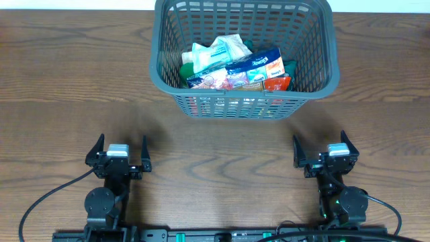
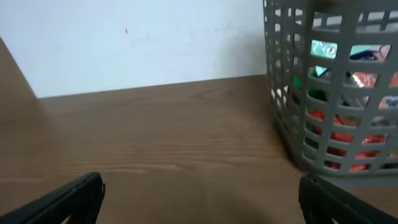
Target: Pack container
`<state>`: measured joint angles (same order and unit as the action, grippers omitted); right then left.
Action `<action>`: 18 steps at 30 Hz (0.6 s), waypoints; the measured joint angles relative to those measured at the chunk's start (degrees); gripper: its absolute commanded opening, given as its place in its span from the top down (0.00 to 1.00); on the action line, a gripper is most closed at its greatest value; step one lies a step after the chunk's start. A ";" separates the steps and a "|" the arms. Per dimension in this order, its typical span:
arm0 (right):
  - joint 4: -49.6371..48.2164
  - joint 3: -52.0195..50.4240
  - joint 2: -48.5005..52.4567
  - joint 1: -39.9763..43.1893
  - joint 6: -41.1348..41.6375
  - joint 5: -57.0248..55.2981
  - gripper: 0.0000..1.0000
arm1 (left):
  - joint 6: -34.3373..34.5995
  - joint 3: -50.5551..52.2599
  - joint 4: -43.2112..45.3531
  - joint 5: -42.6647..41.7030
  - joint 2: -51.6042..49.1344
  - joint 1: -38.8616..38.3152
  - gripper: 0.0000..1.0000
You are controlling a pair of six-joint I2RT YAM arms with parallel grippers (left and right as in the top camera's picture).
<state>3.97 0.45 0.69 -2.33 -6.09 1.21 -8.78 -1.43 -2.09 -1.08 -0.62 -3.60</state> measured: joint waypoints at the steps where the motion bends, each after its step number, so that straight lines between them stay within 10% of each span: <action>1: 0.00 0.00 0.00 0.00 0.00 0.00 0.01 | 0.96 0.00 -0.02 -0.02 0.00 0.00 0.02; 18: 0.00 0.00 0.00 0.00 0.00 0.00 0.01 | 10.58 0.00 0.00 -0.07 0.00 0.00 0.02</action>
<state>3.97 0.45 0.69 -2.33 -6.09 1.21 1.80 -1.43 -2.09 -1.15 -0.62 -3.60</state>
